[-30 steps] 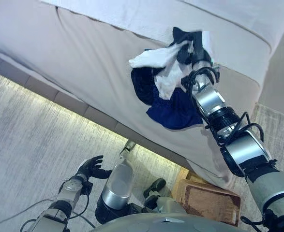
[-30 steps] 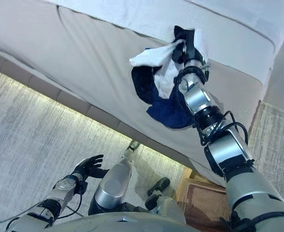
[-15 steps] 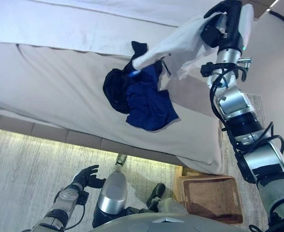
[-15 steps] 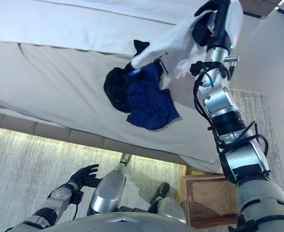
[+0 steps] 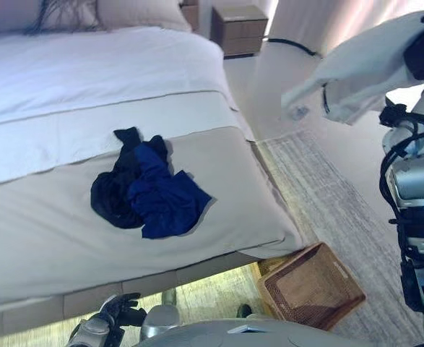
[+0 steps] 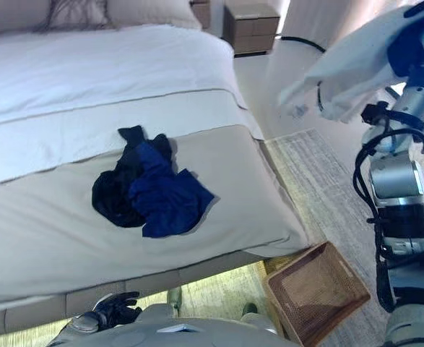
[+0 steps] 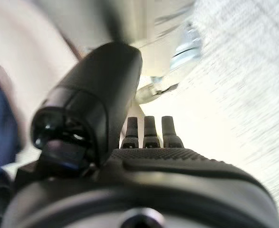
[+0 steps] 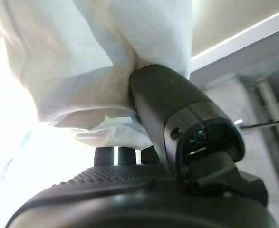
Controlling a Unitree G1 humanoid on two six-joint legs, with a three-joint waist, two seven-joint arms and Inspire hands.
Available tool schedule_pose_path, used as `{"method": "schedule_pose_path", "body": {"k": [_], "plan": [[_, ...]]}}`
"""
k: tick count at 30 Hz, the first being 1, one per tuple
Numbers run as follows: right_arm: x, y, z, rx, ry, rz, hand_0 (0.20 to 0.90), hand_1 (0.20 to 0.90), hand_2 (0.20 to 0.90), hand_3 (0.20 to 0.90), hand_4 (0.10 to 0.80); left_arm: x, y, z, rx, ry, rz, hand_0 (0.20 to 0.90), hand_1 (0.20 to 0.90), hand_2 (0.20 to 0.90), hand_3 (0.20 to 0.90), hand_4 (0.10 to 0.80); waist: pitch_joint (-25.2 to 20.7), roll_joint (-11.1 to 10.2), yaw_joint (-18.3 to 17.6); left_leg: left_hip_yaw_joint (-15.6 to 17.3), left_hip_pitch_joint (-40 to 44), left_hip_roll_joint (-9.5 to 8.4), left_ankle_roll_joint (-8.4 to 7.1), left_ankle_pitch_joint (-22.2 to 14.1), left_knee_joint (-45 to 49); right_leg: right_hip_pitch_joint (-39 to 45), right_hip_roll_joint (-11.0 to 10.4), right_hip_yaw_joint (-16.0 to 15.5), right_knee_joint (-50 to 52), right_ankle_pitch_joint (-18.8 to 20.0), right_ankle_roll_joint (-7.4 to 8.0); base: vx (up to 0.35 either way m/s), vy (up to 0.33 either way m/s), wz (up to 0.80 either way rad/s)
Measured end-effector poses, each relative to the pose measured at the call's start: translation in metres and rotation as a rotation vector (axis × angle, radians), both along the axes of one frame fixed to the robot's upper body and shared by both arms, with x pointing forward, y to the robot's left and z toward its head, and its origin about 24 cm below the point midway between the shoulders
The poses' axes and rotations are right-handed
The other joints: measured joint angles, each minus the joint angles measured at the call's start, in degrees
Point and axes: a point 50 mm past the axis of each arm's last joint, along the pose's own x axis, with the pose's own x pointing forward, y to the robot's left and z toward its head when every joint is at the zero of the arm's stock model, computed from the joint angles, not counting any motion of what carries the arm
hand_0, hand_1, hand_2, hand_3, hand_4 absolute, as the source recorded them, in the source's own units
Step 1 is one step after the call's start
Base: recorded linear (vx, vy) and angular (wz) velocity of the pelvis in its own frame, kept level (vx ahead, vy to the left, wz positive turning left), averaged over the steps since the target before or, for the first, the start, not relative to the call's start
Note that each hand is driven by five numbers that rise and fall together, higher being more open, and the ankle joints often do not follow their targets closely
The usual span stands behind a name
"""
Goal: Pick up the clothes from the bed and place them into the basket
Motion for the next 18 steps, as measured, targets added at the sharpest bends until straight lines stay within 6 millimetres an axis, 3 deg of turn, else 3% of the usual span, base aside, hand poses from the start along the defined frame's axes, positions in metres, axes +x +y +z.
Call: {"method": "schedule_pose_path", "body": {"k": [4, 9, 15, 18], "plan": [[-0.008, -0.012, -0.037, 0.007, 0.145, -0.032, 0.300, 0.300, 0.300, 0.200, 0.100, 0.006, -0.011, -0.002, -0.029, -0.013, -0.015, 0.900, 0.900, 0.900, 0.900, 0.800, -1.35, 1.47, -3.38, 2.20, 0.77, 1.09, -0.38, -0.40, -0.21, -0.60, 0.90, 2.24, -0.19, 0.07, -0.10, -0.005, -0.097, -0.32], [-0.024, -0.027, -0.099, 0.052, 0.408, -0.054, 0.300, 0.300, 0.300, 0.200, 0.100, 0.021, -0.040, -0.004, -0.114, -0.051, -0.065, 0.900, 0.900, 0.900, 0.900, 0.800, -2.57, 3.12, -6.82, 4.17, 1.04, 2.16, -0.52, -0.52, -0.22, -1.86, 1.73, 4.19, -0.20, 0.12, -0.14, -0.009, -0.107, -0.24], [-0.051, -0.044, -0.175, 0.170, 0.735, -0.092, 0.300, 0.300, 0.300, 0.200, 0.100, 0.023, -0.052, -0.005, -0.146, -0.053, -0.100, 0.900, 0.900, 0.900, 0.900, 0.800, -3.14, 4.33, -7.86, 5.30, 1.15, 3.19, -0.52, -0.51, -0.17, -2.55, 2.72, 5.33, -0.43, 0.33, -0.44, -0.025, -0.120, -0.11], [-0.059, -0.053, -0.197, 0.210, 0.871, -0.122, 0.300, 0.300, 0.300, 0.200, 0.100, 0.021, -0.054, -0.006, -0.149, -0.044, -0.110, 0.900, 0.900, 0.900, 0.900, 0.800, -2.89, 6.42, -7.86, 5.92, 0.76, 3.36, -0.53, -0.50, 0.04, -3.24, 2.77, 5.56, -0.47, 0.38, -0.51, -0.066, -0.122, -0.07]]}}
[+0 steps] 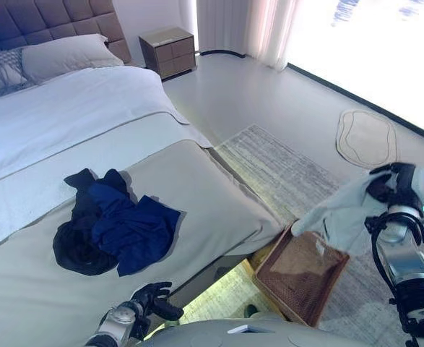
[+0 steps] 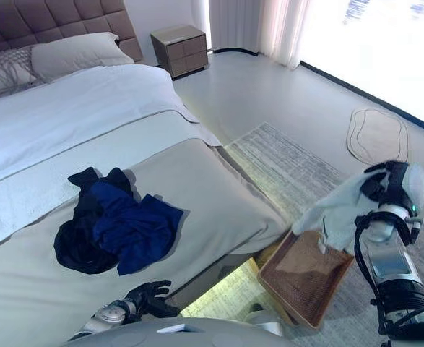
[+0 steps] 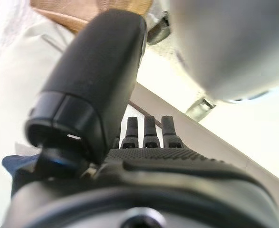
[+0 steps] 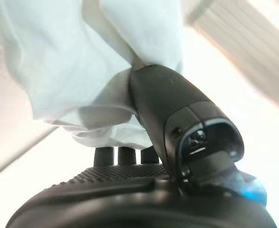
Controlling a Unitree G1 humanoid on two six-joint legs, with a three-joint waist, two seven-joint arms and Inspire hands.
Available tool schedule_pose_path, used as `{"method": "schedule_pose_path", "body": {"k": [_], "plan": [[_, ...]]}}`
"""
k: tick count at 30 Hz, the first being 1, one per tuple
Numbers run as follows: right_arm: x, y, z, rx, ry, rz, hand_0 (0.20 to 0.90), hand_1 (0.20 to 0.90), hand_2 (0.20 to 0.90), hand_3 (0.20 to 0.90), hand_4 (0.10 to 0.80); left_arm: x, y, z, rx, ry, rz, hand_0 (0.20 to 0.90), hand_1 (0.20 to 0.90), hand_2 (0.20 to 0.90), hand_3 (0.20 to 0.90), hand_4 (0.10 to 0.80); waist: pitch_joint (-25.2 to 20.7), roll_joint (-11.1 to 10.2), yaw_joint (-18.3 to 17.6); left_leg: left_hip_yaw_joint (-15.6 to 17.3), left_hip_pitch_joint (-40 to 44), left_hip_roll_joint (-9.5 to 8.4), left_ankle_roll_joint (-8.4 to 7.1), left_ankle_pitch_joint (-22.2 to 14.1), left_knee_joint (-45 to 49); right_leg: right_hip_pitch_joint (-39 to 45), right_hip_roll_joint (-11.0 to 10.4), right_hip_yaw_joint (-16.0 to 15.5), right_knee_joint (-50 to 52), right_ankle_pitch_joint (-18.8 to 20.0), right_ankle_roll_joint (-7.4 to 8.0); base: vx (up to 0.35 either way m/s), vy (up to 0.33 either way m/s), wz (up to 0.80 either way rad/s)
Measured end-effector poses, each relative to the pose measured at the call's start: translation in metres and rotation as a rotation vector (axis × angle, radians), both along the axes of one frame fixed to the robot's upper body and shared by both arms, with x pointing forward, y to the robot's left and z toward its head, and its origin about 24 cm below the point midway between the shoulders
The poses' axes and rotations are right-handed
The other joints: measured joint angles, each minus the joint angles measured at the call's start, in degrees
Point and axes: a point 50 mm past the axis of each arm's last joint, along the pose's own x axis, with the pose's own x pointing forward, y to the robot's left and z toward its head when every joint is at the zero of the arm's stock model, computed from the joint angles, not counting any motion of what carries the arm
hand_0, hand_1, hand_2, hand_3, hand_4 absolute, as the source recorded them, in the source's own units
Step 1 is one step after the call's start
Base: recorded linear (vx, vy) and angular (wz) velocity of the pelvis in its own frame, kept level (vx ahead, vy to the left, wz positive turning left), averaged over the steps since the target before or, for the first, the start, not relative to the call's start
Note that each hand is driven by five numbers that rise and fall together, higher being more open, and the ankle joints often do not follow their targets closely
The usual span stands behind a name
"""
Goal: Pick up the clothes from the bed and place them into the basket
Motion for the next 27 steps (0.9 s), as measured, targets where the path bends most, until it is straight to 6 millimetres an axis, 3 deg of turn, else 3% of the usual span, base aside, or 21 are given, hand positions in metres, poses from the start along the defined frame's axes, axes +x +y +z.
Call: {"method": "schedule_pose_path", "body": {"k": [3, 5, 7, 11, 12, 13, 14, 18, 21, 27], "plan": [[-0.005, -0.004, -0.015, 0.010, 0.093, -0.020, 0.300, 0.300, 0.300, 0.200, 0.100, -0.001, -0.002, 0.000, 0.000, 0.004, -0.013, 0.900, 0.900, 0.900, 0.900, 0.800, -0.09, 2.40, 0.20, 0.12, -1.06, 0.31, -0.02, 0.01, 0.04, -1.06, 0.10, -0.13, 0.01, -0.07, 0.09, -0.150, -0.057, -0.01], [0.000, -0.009, -0.017, 0.004, 0.125, -0.042, 0.300, 0.300, 0.300, 0.200, 0.100, 0.008, -0.007, 0.001, -0.007, -0.016, -0.042, 0.900, 0.900, 0.900, 0.900, 0.800, 1.19, 5.42, 0.26, -0.01, -3.26, 0.30, -0.25, 0.47, 0.06, -3.50, 0.04, -0.21, 0.30, 0.47, -0.50, -0.269, 0.008, -0.07], [0.016, -0.016, -0.004, -0.013, 0.106, -0.063, 0.300, 0.300, 0.300, 0.200, 0.100, 0.025, -0.015, 0.006, -0.025, -0.057, -0.065, 0.900, 0.900, 0.900, 0.900, 0.800, 3.86, 8.78, 0.09, -0.31, -6.72, 0.20, -0.51, 2.11, 0.56, -8.32, -0.59, -0.79, 3.11, 0.60, -0.68, -0.358, 0.039, -0.04], [0.045, -0.036, 0.040, -0.049, 0.036, -0.131, 0.300, 0.300, 0.300, 0.200, 0.100, 0.076, -0.038, 0.028, -0.116, -0.240, -0.061, 0.900, 0.900, 0.900, 0.900, 0.800, 11.62, 16.58, 1.21, -0.72, -13.56, -0.71, -0.47, 4.33, 1.64, -18.64, -1.61, -0.10, 10.93, -0.37, -0.32, -0.218, -0.051, -0.01], [0.051, -0.035, 0.046, -0.057, 0.032, -0.128, 0.300, 0.300, 0.300, 0.200, 0.100, 0.085, -0.040, 0.033, -0.132, -0.279, -0.055, 0.900, 0.900, 0.900, 0.900, 0.800, 13.40, 17.08, 1.47, -0.39, -14.29, -0.76, -0.44, 4.35, 1.91, -20.55, -1.76, 0.32, 13.13, -1.31, -0.61, -0.168, -0.082, -0.21], [0.058, -0.033, 0.049, -0.054, 0.040, -0.121, 0.538, 0.538, 0.538, 0.477, 0.377, 0.096, -0.041, 0.041, -0.152, -0.326, -0.045, 0.900, 0.900, 0.900, 0.900, 0.800, 14.76, 17.98, 1.84, -0.16, -15.54, -1.01, -0.42, 4.34, 2.08, -23.99, -2.08, 0.65, 17.14, -2.63, -0.96, -0.110, -0.056, -0.13], [0.060, -0.032, 0.049, -0.054, 0.054, -0.119, 0.900, 0.900, 0.900, 0.900, 0.800, 0.101, -0.041, 0.044, -0.159, -0.351, -0.045, 0.900, 0.900, 0.900, 0.900, 0.800, 15.66, 17.52, 2.00, -0.05, -16.14, -1.18, -0.50, 4.23, 2.29, -25.50, -2.40, 0.81, 19.20, -3.59, -1.27, -0.107, -0.060, -0.04], [0.055, -0.040, 0.034, -0.003, 0.187, -0.191, 0.900, 0.900, 0.900, 0.900, 0.800, 0.130, -0.042, 0.072, -0.214, -0.498, -0.041, 0.900, 0.900, 0.900, 0.900, 0.800, 18.07, 16.52, 4.26, -0.53, -19.67, -3.25, -0.34, 3.50, 2.86, -34.98, -4.70, 1.83, 32.50, -9.16, -2.27, -0.041, -0.065, 0.12], [0.049, -0.041, 0.023, 0.024, 0.235, -0.221, 0.900, 0.900, 0.900, 0.900, 0.800, 0.132, -0.038, 0.075, -0.226, -0.516, -0.022, 0.900, 0.900, 0.900, 0.900, 0.800, 18.50, 15.96, 4.52, -1.43, -19.67, -3.66, 0.06, 4.93, 3.35, -36.26, -5.10, 1.93, 35.82, -10.62, -2.91, -0.062, -0.022, 0.05], [0.048, -0.049, 0.031, 0.033, 0.214, -0.225, 0.900, 0.900, 0.900, 0.900, 0.800, 0.137, -0.034, 0.082, -0.246, -0.544, 0.004, 0.900, 0.900, 0.900, 0.900, 0.800, 18.62, 15.80, 4.73, -2.34, -19.84, -3.31, -0.02, 5.03, 4.53, -36.28, -5.02, 1.23, 37.52, -11.54, -3.26, 0.002, -0.004, 0.04]]}}
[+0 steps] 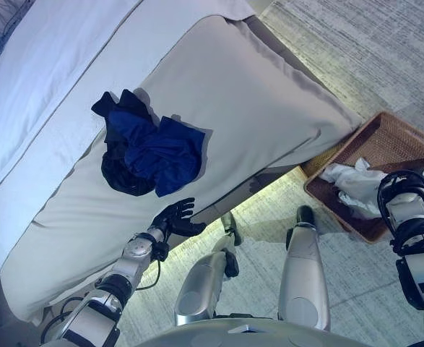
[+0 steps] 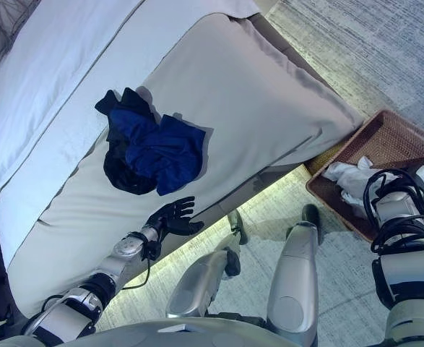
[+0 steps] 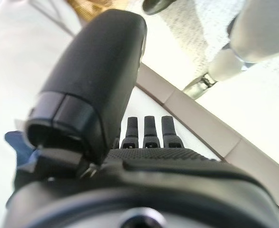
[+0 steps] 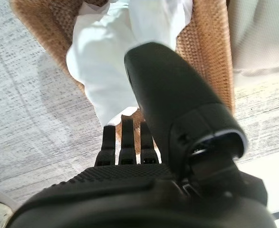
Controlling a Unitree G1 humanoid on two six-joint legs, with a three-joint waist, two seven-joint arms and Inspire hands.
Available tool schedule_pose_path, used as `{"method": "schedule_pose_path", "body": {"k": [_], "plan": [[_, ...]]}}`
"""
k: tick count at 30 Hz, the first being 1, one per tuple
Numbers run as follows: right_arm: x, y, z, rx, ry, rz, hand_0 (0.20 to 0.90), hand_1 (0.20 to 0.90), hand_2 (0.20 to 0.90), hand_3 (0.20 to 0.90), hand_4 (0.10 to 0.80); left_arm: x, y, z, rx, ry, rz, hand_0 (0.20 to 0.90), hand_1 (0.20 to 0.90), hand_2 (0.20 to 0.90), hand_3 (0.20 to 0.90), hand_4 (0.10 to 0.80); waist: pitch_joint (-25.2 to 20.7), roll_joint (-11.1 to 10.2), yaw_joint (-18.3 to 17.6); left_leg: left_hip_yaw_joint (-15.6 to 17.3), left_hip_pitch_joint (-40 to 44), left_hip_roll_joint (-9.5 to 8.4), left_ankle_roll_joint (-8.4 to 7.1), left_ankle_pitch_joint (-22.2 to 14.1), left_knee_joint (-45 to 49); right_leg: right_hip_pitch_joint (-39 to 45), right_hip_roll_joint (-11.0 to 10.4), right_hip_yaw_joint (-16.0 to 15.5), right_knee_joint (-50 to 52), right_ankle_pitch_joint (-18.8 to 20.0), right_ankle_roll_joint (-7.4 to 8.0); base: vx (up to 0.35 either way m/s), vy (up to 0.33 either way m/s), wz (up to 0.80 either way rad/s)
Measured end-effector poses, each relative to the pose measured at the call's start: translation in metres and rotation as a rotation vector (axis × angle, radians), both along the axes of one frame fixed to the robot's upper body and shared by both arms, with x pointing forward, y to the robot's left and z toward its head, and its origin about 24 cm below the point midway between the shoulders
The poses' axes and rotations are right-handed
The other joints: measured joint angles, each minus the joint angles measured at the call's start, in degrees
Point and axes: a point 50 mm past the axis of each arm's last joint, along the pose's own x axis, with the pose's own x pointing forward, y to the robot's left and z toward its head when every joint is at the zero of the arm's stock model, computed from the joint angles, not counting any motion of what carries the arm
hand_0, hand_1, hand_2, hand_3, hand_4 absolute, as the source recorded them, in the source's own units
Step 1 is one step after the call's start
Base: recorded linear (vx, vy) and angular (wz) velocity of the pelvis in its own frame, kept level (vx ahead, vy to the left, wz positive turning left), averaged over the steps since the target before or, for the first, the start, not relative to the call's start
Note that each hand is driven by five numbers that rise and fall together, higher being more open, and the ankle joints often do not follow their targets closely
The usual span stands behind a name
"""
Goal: Pick up the clothes from the bed and place them into the basket
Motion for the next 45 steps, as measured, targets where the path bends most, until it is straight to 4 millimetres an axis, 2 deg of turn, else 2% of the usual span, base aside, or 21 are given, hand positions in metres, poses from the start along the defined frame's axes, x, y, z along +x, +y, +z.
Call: {"method": "schedule_pose_path", "body": {"k": [6, 9, 13, 14, 16, 18, 19, 23, 26, 32, 34, 36, 41, 45], "plan": [[0.004, -0.001, 0.022, -0.015, -0.126, 0.058, 0.900, 0.900, 0.900, 0.900, 0.800, -0.005, 0.010, -0.003, 0.000, 0.032, 0.050, 0.900, 0.900, 0.900, 0.900, 0.800, 0.68, -0.91, -0.45, -0.63, 1.37, 0.84, -0.01, -0.03, 0.48, 2.79, 0.50, -1.30, -1.24, -0.67, -0.31, 0.054, 0.037, 0.05], [0.009, 0.008, 0.043, -0.029, -0.241, 0.126, 0.900, 0.900, 0.900, 0.900, 0.800, -0.017, 0.018, -0.013, -0.002, 0.084, 0.095, 0.900, 0.900, 0.900, 0.900, 0.800, 1.47, -2.01, -1.18, -0.43, 2.35, 1.09, 0.53, -1.25, 0.47, 4.27, 0.71, -1.37, -2.26, -0.76, -0.39, 0.123, 0.108, -0.04], [0.008, 0.035, 0.082, -0.125, -0.425, 0.273, 0.900, 0.900, 0.900, 0.900, 0.800, -0.043, 0.028, -0.030, -0.021, 0.169, 0.182, 0.900, 0.900, 0.900, 0.900, 0.800, 2.23, -3.05, -2.62, -0.03, 4.41, 1.30, 0.42, -2.07, 0.31, 7.51, 1.18, -1.40, -5.34, 0.15, -0.04, 0.116, 0.145, -0.10], [0.006, 0.051, 0.095, -0.189, -0.468, 0.351, 0.900, 0.900, 0.900, 0.900, 0.800, -0.051, 0.028, -0.036, -0.039, 0.193, 0.219, 0.900, 0.900, 0.900, 0.900, 0.800, 2.31, -3.42, -3.16, 0.02, 5.14, 1.31, 0.86, -2.42, 0.33, 8.70, 1.25, -1.49, -6.45, 0.56, 0.07, 0.101, 0.193, -0.06], [0.007, 0.073, 0.113, -0.287, -0.499, 0.470, 0.900, 0.900, 0.900, 0.900, 0.800, -0.057, 0.028, -0.040, -0.053, 0.212, 0.242, 0.900, 0.900, 0.900, 0.900, 0.800, 2.40, -4.11, -3.55, 0.05, 5.98, 1.33, 0.88, -2.43, 0.31, 10.40, 1.32, -1.70, -8.15, 1.65, 0.30, 0.070, 0.143, -0.02], [0.010, 0.085, 0.120, -0.336, -0.469, 0.554, 0.900, 0.900, 0.900, 0.900, 0.800, -0.056, 0.025, -0.040, -0.068, 0.213, 0.260, 0.900, 0.900, 0.900, 0.900, 0.800, 2.09, -5.33, -3.02, -0.45, 6.75, 1.41, 0.93, -2.47, 0.30, 12.53, 1.26, -2.74, -9.56, 1.97, 0.56, 0.043, 0.069, 0.17], [0.011, 0.087, 0.115, -0.332, -0.426, 0.580, 0.900, 0.900, 0.900, 0.900, 0.800, -0.056, 0.026, -0.040, -0.069, 0.210, 0.269, 0.900, 0.900, 0.900, 0.900, 0.800, 1.69, -6.24, -2.63, -0.91, 6.95, 1.54, 0.94, -2.48, 0.30, 13.49, 1.34, -3.42, -10.20, 1.99, 0.57, 0.038, 0.022, 0.36], [0.018, 0.085, 0.073, -0.229, -0.183, 0.611, 0.900, 0.900, 0.900, 0.900, 0.800, -0.058, 0.033, -0.041, -0.046, 0.215, 0.290, 0.900, 0.900, 0.900, 0.900, 0.800, -1.34, -11.47, 1.37, -4.35, 7.20, 1.88, 0.93, -2.47, 0.30, 17.35, 1.40, -7.34, -12.92, 2.56, 0.49, 0.077, 0.075, 0.44], [0.020, 0.089, 0.057, -0.174, -0.130, 0.637, 0.900, 0.900, 0.900, 0.900, 0.800, -0.071, 0.036, -0.048, -0.028, 0.257, 0.304, 0.900, 0.900, 0.900, 0.900, 0.800, -2.46, -13.31, 3.55, -5.63, 8.48, 1.48, 0.93, -2.47, 0.06, 21.37, 1.19, -9.20, -16.42, 3.39, 1.05, 0.113, 0.143, 0.31], [0.034, 0.141, 0.037, -0.216, -0.069, 0.902, 0.900, 0.900, 0.900, 0.900, 0.800, -0.104, 0.054, -0.063, 0.049, 0.379, 0.339, 0.900, 0.900, 0.900, 0.900, 0.800, -5.59, -15.18, 7.33, -8.82, 11.22, -0.31, 1.24, -2.78, -1.47, 29.92, 0.40, -13.96, -24.27, 5.58, 2.50, 0.157, 0.211, 0.38], [0.039, 0.155, 0.031, -0.230, -0.054, 0.976, 0.900, 0.900, 0.900, 0.900, 0.800, -0.109, 0.060, -0.065, 0.064, 0.398, 0.353, 0.900, 0.900, 0.900, 0.900, 0.800, -6.43, -16.08, 9.21, -9.91, 11.35, -0.98, 1.28, -2.80, -1.53, 31.23, -0.01, -15.26, -25.14, 5.59, 2.50, 0.072, 0.219, 0.41], [0.052, 0.169, 0.026, -0.244, -0.021, 1.007, 0.900, 0.900, 0.900, 0.900, 0.800, -0.112, 0.066, -0.065, 0.092, 0.414, 0.351, 0.900, 0.900, 0.900, 0.900, 0.800, -6.94, -17.01, 11.61, -11.31, 10.40, -1.84, 1.50, -2.95, -0.67, 31.83, -0.67, -16.95, -25.19, 5.57, 2.51, 0.015, 0.165, 0.44], [0.079, 0.169, 0.018, -0.220, 0.074, 0.936, 0.900, 0.900, 0.900, 0.900, 0.800, -0.098, 0.077, -0.058, 0.125, 0.394, 0.344, 0.900, 0.900, 0.900, 0.900, 0.800, -6.63, -17.92, 17.56, -15.59, 5.88, -3.09, 1.51, -2.96, 2.39, 31.51, -1.02, -20.45, -25.14, 5.54, 2.52, 0.002, 0.061, 0.49], [0.093, 0.163, 0.012, -0.076, 0.160, 0.809, 0.900, 0.900, 0.900, 0.900, 0.800, -0.086, 0.088, -0.049, 0.167, 0.366, 0.326, 0.900, 0.900, 0.900, 0.900, 0.800, -4.47, -18.34, 21.79, -18.69, 2.69, -3.49, 1.13, -3.49, 4.30, 31.30, -0.85, -23.74, -25.11, 5.00, 2.77, 0.017, -0.029, 0.43]]}}
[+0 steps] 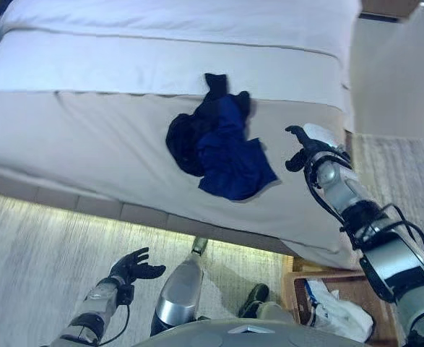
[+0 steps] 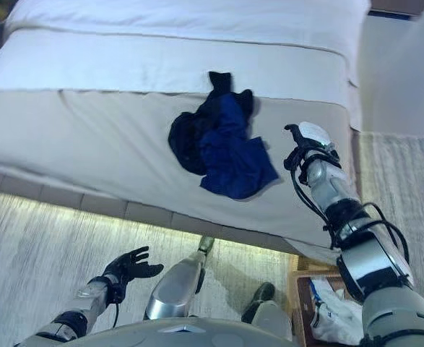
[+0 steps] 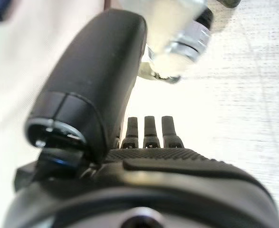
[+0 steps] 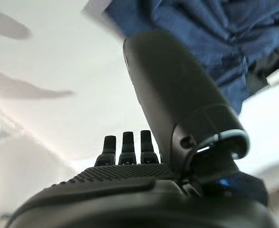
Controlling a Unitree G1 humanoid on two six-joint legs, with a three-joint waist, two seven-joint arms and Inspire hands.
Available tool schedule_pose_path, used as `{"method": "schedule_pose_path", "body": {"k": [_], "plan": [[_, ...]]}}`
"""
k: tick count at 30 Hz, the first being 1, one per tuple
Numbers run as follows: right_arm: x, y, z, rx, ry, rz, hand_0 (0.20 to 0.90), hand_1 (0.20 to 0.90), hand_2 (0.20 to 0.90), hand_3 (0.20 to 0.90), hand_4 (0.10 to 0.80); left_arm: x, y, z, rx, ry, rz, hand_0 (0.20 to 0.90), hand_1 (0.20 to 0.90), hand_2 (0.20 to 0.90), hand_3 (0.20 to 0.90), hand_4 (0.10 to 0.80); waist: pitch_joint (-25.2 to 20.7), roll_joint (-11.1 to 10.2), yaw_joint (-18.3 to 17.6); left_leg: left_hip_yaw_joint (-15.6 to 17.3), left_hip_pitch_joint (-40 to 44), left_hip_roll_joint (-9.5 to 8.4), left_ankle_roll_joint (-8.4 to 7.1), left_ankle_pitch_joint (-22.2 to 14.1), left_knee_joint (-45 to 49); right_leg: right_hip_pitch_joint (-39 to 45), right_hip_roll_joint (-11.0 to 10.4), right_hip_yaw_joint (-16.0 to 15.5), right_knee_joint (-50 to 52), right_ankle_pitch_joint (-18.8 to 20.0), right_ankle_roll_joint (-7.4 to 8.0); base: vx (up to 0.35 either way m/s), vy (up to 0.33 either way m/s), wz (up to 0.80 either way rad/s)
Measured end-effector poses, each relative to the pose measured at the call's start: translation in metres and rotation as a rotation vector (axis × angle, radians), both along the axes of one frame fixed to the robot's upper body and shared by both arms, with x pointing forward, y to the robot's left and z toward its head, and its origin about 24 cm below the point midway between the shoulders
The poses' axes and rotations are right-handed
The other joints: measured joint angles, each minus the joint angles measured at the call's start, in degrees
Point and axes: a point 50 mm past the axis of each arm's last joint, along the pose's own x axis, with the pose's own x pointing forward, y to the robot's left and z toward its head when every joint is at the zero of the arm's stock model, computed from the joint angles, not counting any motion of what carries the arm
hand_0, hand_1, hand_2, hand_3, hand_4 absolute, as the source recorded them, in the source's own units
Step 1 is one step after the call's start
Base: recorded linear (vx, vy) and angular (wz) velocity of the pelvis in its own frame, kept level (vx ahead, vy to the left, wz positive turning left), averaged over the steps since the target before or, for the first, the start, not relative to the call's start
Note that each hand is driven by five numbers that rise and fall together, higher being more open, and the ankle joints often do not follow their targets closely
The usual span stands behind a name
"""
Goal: Pick up the clothes from the bed and place them into the basket
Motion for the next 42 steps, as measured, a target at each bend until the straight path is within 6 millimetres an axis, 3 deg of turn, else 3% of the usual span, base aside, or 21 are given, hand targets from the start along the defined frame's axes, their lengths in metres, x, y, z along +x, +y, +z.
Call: {"method": "schedule_pose_path", "body": {"k": [2, 7, 11, 16, 19, 22, 23, 29, 32, 37, 38, 39, 40, 42], "plan": [[0.000, -0.009, -0.011, 0.099, 0.120, -0.110, 0.900, 0.900, 0.900, 0.900, 0.800, 0.009, 0.004, 0.006, 0.017, -0.015, -0.013, 0.900, 0.900, 0.900, 0.900, 0.800, 1.61, -0.47, 1.69, -0.35, -1.14, 0.08, -0.43, -0.74, 0.51, -0.12, 0.26, -0.97, 0.08, -0.16, 0.25, 0.052, -0.063, 0.38], [-0.022, -0.029, -0.047, 0.261, 0.370, -0.323, 0.900, 0.900, 0.900, 0.900, 0.800, 0.027, -0.001, 0.014, 0.020, -0.058, -0.048, 0.900, 0.900, 0.900, 0.900, 0.800, 5.04, -1.19, 4.81, -2.72, -3.90, -1.24, -0.40, 0.19, 1.22, -0.96, 0.01, -2.58, -0.22, 0.01, 0.00, 0.026, -0.050, 0.29], [-0.028, -0.035, -0.049, 0.341, 0.406, -0.427, 0.900, 0.900, 0.900, 0.900, 0.800, 0.043, -0.008, 0.025, 0.013, -0.130, -0.082, 0.900, 0.900, 0.900, 0.900, 0.800, 6.82, -1.26, 6.25, -3.73, -4.91, -2.08, -0.01, 0.67, 1.81, -0.80, 0.08, -3.16, -1.14, 0.04, 0.04, -0.002, -0.011, 0.17], [-0.021, -0.029, -0.041, 0.436, 0.341, -0.484, 0.900, 0.900, 0.900, 0.900, 0.800, 0.052, -0.016, 0.030, 0.016, -0.167, -0.129, 0.900, 0.900, 0.900, 0.900, 0.800, 6.92, -1.15, 6.47, -3.84, -5.48, -1.98, -0.19, 0.69, 1.83, -1.14, 0.29, -3.33, -1.58, 0.14, 0.22, -0.030, 0.020, -0.01], [-0.015, -0.017, -0.040, 0.595, 0.231, -0.562, 0.900, 0.900, 0.900, 0.900, 0.800, 0.053, -0.023, 0.030, 0.008, -0.167, -0.149, 0.900, 0.900, 0.900, 0.900, 0.800, 7.12, -0.93, 6.05, -3.82, -6.65, -1.85, -0.40, 0.84, 1.82, -2.26, 0.41, -3.26, -1.75, 0.17, 0.26, -0.031, 0.056, -0.02], [-0.011, -0.007, -0.039, 0.810, 0.100, -0.674, 0.900, 0.900, 0.900, 0.900, 0.800, 0.049, -0.025, 0.026, 0.005, -0.156, -0.146, 0.900, 0.900, 0.900, 0.900, 0.800, 7.29, -0.84, 5.04, -3.50, -6.94, -1.88, -0.45, 0.88, 1.41, -2.91, 0.29, -2.85, -1.85, 0.18, 0.26, -0.024, 0.078, -0.07], [-0.008, 0.002, -0.039, 0.954, 0.041, -0.719, 0.900, 0.900, 0.900, 0.900, 0.800, 0.048, -0.027, 0.024, 0.001, -0.160, -0.137, 0.900, 0.900, 0.900, 0.900, 0.800, 7.38, -0.78, 4.29, -3.11, -6.88, -1.79, -0.57, 0.80, 1.03, -3.22, 0.20, -2.63, -1.86, 0.18, 0.26, -0.034, 0.117, -0.11], [0.001, 0.031, -0.034, 1.347, -0.163, -0.749, 0.900, 0.900, 0.900, 0.900, 0.800, 0.044, -0.040, 0.017, -0.039, -0.187, -0.105, 0.900, 0.900, 0.900, 0.900, 0.800, 7.50, -0.57, 0.72, -0.11, -6.50, -0.87, -0.71, 1.17, -0.44, -5.12, 0.20, 0.34, -2.38, 1.16, 0.35, -0.017, 0.101, -0.27], [0.002, 0.041, -0.031, 1.350, -0.178, -0.695, 0.900, 0.900, 0.900, 0.900, 0.800, 0.046, -0.043, 0.017, -0.058, -0.197, -0.085, 0.900, 0.900, 0.900, 0.900, 0.800, 7.81, 0.08, -0.93, 0.30, -6.20, -0.78, -0.67, 1.46, -0.43, -5.03, 0.27, 0.91, -2.96, 1.85, 0.52, 0.001, 0.039, -0.16], [0.002, 0.045, -0.031, 1.145, -0.151, -0.598, 0.900, 0.900, 0.900, 0.900, 0.800, 0.048, -0.048, 0.018, -0.073, -0.218, -0.085, 0.900, 0.900, 0.900, 0.900, 0.800, 8.00, 0.43, -0.82, 0.31, -5.92, -0.77, -0.67, 1.46, -0.40, -4.92, 0.32, 1.57, -2.91, 1.83, 0.50, 0.001, 0.003, -0.01], [0.002, 0.045, -0.030, 1.079, -0.134, -0.559, 0.585, 0.585, 0.585, 0.532, 0.432, 0.048, -0.048, 0.018, -0.072, -0.218, -0.085, 0.900, 0.900, 0.900, 0.900, 0.800, 8.01, 0.45, -0.78, 0.25, -5.93, -0.79, -0.68, 1.46, -0.40, -4.91, 0.33, 1.56, -2.91, 1.83, 0.50, 0.000, 0.000, 0.00], [0.002, 0.045, -0.031, 1.045, -0.126, -0.538, 0.495, 0.495, 0.495, 0.428, 0.328, 0.048, -0.049, 0.018, -0.072, -0.217, -0.088, 0.900, 0.900, 0.900, 0.900, 0.800, 8.02, 0.46, -0.77, 0.22, -5.93, -0.80, -0.68, 1.45, -0.40, -4.90, 0.33, 1.56, -2.91, 1.82, 0.50, 0.000, 0.000, 0.00], [0.002, 0.045, -0.031, 0.974, -0.112, -0.496, 0.300, 0.300, 0.300, 0.200, 0.100, 0.048, -0.049, 0.018, -0.078, -0.217, -0.083, 0.900, 0.900, 0.900, 0.900, 0.800, 8.03, 0.48, -0.71, 0.10, -5.97, -0.81, -0.70, 1.44, -0.40, -4.90, 0.37, 1.52, -2.91, 1.82, 0.50, 0.000, 0.000, 0.00], [0.003, 0.043, -0.029, 0.878, -0.112, -0.455, 0.300, 0.300, 0.300, 0.200, 0.100, 0.048, -0.050, 0.018, -0.084, -0.219, -0.080, 0.900, 0.900, 0.900, 0.900, 0.800, 8.09, 0.58, -0.69, -0.39, -6.28, -0.79, -0.93, 1.43, -0.38, -4.95, 0.57, 1.25, -3.02, 1.81, 0.50, -0.006, -0.034, 0.08]]}}
